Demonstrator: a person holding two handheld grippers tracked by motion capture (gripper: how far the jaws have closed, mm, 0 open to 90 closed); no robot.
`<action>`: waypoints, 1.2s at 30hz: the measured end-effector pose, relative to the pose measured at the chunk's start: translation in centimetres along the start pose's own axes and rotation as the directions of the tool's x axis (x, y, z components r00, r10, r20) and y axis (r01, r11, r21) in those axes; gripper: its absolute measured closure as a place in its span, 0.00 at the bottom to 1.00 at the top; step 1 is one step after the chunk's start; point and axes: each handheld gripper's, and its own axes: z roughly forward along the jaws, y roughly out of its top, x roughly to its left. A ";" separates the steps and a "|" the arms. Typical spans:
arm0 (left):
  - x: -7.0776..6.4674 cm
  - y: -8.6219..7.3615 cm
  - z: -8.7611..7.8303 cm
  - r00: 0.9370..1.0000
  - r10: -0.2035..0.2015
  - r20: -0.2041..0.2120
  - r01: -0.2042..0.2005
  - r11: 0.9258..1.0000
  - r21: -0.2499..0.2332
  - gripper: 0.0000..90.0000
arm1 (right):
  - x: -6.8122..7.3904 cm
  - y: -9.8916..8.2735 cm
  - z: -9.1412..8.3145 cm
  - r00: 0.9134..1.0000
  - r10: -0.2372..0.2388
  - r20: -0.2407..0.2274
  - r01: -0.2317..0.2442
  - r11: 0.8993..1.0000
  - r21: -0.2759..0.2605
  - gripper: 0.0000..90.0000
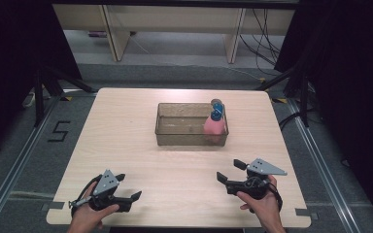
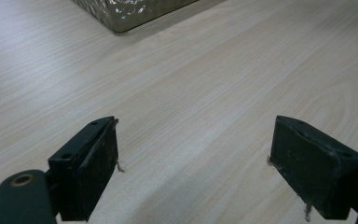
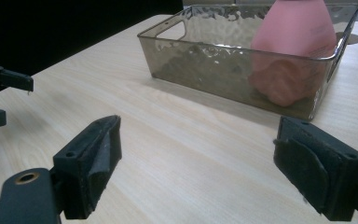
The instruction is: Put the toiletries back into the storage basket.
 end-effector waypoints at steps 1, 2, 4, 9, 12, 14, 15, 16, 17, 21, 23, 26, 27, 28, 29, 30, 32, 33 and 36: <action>0.0 0.0 0.0 1.000 -0.002 0.002 0.002 1.000 -0.005 0.16 | 0.2 -0.1 -0.1 1.000 0.018 -0.009 -0.018 1.000 0.010 0.18; 0.0 -0.1 0.0 1.000 -0.008 0.003 0.008 1.000 -0.008 0.16 | 0.0 -0.1 -0.2 1.000 -0.007 0.005 0.007 1.000 0.011 0.18; 0.1 -0.1 -0.1 1.000 -0.004 0.001 0.004 1.000 0.004 0.16 | 0.3 -0.2 -0.4 1.000 0.008 0.003 -0.008 1.000 0.004 0.18; 0.0 0.0 -0.1 1.000 0.000 0.003 0.000 1.000 0.002 0.16 | 0.3 -0.5 -0.6 1.000 -0.002 -0.001 0.002 1.000 -0.009 0.18; -0.1 0.0 -0.1 1.000 -0.005 0.003 0.005 1.000 -0.005 0.16 | 0.4 -0.6 -1.0 1.000 -0.001 0.002 0.001 1.000 0.004 0.18; -0.1 -0.1 -0.1 1.000 -0.005 0.004 0.005 1.000 -0.004 0.16 | 0.5 -0.7 -1.1 1.000 0.003 0.004 -0.003 1.000 -0.002 0.18; -0.1 -0.1 -0.1 1.000 -0.005 0.004 0.005 1.000 -0.004 0.16 | 0.6 -0.8 -1.3 1.000 0.022 -0.002 -0.022 1.000 0.002 0.18; -0.1 -0.1 -0.1 1.000 -0.004 0.005 0.004 1.000 -0.004 0.16 | 0.5 -0.8 -1.3 1.000 0.004 0.000 -0.004 1.000 -0.003 0.18; -0.1 -0.1 -0.1 1.000 -0.002 0.005 0.002 1.000 -0.003 0.16 | 0.8 -0.9 -1.5 0.999 0.044 0.000 -0.044 0.999 0.011 0.18; -0.1 -0.1 -0.1 1.000 -0.004 0.005 0.004 1.000 -0.004 0.16 | 1.0 -1.1 -1.9 0.999 0.041 0.008 -0.041 0.999 0.016 0.18; -0.1 -0.1 -0.1 1.000 -0.003 0.006 0.003 1.000 -0.002 0.16 | 0.8 -1.3 -2.0 0.999 0.033 -0.014 -0.032 0.999 0.019 0.18; -0.1 -0.1 0.0 1.000 -0.004 0.008 0.004 1.000 -0.001 0.16 | 0.8 -1.5 -2.2 1.000 0.023 0.001 -0.023 1.000 0.014 0.18; -0.2 -0.1 0.0 1.000 -0.003 0.004 0.003 1.000 0.003 0.16 | 1.1 -1.7 -2.3 0.998 0.068 -0.010 -0.068 0.998 0.017 0.18; -0.1 -0.1 0.0 1.000 -0.003 0.010 0.003 1.000 -0.001 0.16 | 0.9 -1.7 -2.3 0.999 0.036 -0.001 -0.036 0.999 0.017 0.18; -0.1 -0.1 0.0 1.000 -0.004 0.011 0.004 1.000 0.000 0.16 | 0.9 -1.7 -2.4 1.000 0.021 0.010 -0.021 1.000 0.021 0.18; -0.1 -0.1 0.0 1.000 -0.004 0.010 0.004 1.000 -0.001 0.16 | 1.1 -1.8 -2.4 0.998 0.057 -0.001 -0.057 0.998 0.018 0.18; -0.1 -0.1 0.0 1.000 -0.004 0.010 0.004 1.000 -0.001 0.16 | 1.0 -1.8 -2.5 0.999 0.033 0.004 -0.033 0.999 0.022 0.18; -0.1 -0.1 0.0 1.000 -0.003 0.011 0.003 1.000 -0.001 0.16 | 1.2 -1.9 -2.6 0.998 0.060 -0.005 -0.060 0.998 0.022 0.18; -0.2 -0.1 0.0 1.000 -0.003 0.008 0.003 1.000 0.000 0.16 | 1.3 -2.1 -2.8 0.998 0.058 0.007 -0.058 0.998 0.037 0.18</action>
